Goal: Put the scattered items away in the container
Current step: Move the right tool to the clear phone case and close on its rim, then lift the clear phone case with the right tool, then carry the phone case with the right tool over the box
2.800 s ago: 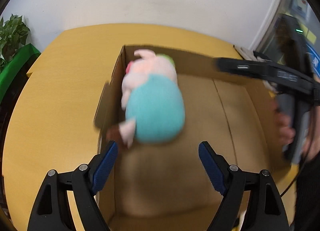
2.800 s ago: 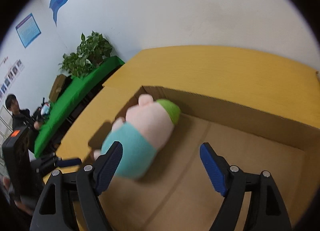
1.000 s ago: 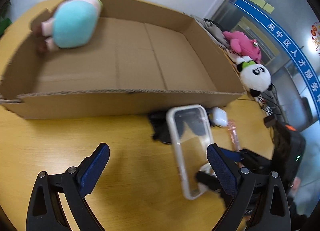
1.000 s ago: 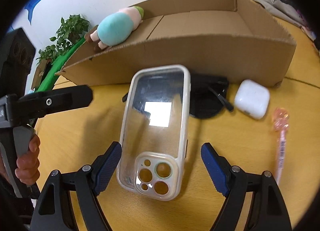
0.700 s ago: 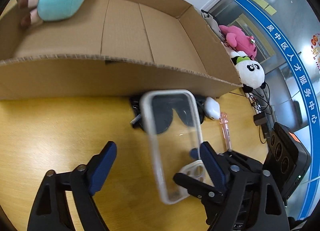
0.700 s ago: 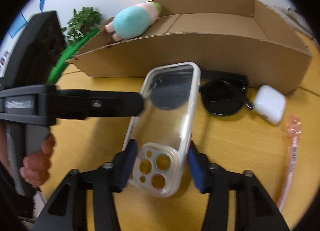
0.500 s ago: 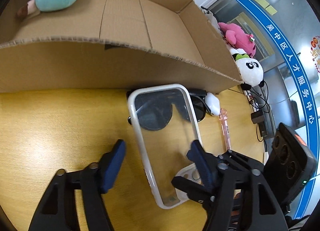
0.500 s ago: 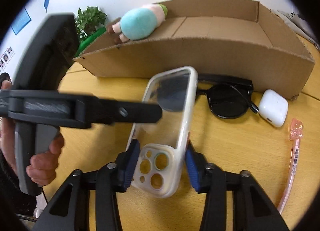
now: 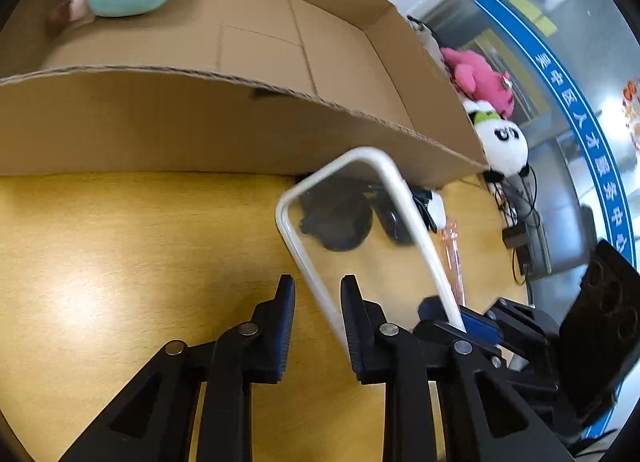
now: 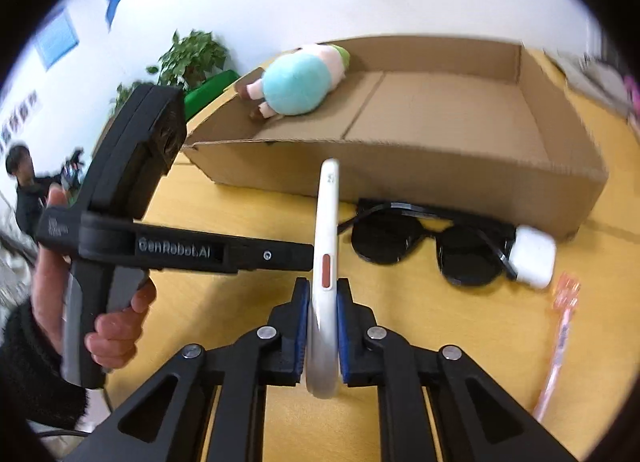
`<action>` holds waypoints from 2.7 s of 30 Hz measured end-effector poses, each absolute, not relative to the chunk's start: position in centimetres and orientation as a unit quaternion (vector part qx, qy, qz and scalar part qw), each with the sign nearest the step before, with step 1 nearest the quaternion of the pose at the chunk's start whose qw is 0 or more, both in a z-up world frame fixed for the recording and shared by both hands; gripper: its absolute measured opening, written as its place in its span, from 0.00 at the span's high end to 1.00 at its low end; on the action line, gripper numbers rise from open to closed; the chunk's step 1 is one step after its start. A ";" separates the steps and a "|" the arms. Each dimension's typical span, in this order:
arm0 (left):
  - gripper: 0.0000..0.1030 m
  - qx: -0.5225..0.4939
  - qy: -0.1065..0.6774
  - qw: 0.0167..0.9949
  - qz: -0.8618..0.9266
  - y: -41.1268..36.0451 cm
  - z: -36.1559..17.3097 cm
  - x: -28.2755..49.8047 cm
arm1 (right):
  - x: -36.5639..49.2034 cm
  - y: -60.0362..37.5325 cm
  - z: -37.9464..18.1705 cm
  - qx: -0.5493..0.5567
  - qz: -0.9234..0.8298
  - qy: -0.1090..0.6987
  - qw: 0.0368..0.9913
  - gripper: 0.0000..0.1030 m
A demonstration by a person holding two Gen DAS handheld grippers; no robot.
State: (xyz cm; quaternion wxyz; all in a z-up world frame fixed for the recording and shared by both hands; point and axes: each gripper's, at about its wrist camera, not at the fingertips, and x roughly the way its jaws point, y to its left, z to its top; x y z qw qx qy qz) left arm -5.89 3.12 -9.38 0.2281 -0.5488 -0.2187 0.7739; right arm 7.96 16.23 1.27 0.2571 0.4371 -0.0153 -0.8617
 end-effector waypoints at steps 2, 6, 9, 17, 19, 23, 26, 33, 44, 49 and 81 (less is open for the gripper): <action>0.47 -0.531 -0.240 0.232 0.779 2.6 -8.4 -5.7 | 8.1 15.5 1.3 0.435 -0.864 0.005 0.253 0.89; 0.18 -0.506 -0.275 0.231 0.784 1.1 -7.2 -5.7 | 8.1 15.2 1.4 0.432 -0.865 0.012 0.253 0.89; 0.18 -0.511 -0.285 0.232 0.777 1.1 -7.1 -6.2 | 8.3 14.8 1.5 0.430 -0.866 0.021 0.253 0.89; 0.59 -0.558 -0.234 0.205 0.769 2.7 -8.0 -6.9 | 10.1 11.1 1.2 0.423 -0.860 0.093 0.271 0.90; 0.63 -0.564 -0.240 0.193 0.766 2.0 -8.3 -6.8 | 10.1 11.1 1.1 0.426 -0.857 0.091 0.273 0.90; 0.81 -0.569 -0.252 0.186 0.760 1.1 -8.4 -6.2 | 10.4 10.9 0.6 0.439 -0.847 0.109 0.280 0.81; 0.82 -0.570 -0.251 0.176 0.762 0.6 -8.5 -6.0 | 10.7 11.1 0.0 0.452 -0.840 0.111 0.277 0.80; 0.84 -0.567 -0.257 0.175 0.762 0.0 -8.4 -5.4 | 12.1 11.0 0.2 0.455 -0.829 0.143 0.292 0.94; 0.86 -0.507 -0.224 0.201 0.808 0.5 -1.9 -3.8 | 14.0 12.3 4.4 0.411 -0.843 0.143 0.315 0.95; 0.86 -0.468 -0.198 0.223 0.832 0.9 2.7 -5.1 | 13.5 12.3 7.9 0.367 -0.863 0.170 0.303 0.95; 0.86 -0.416 -0.170 0.252 0.857 -1.0 12.4 -30.4 | -14.5 11.8 15.6 0.346 -0.828 0.309 0.315 0.96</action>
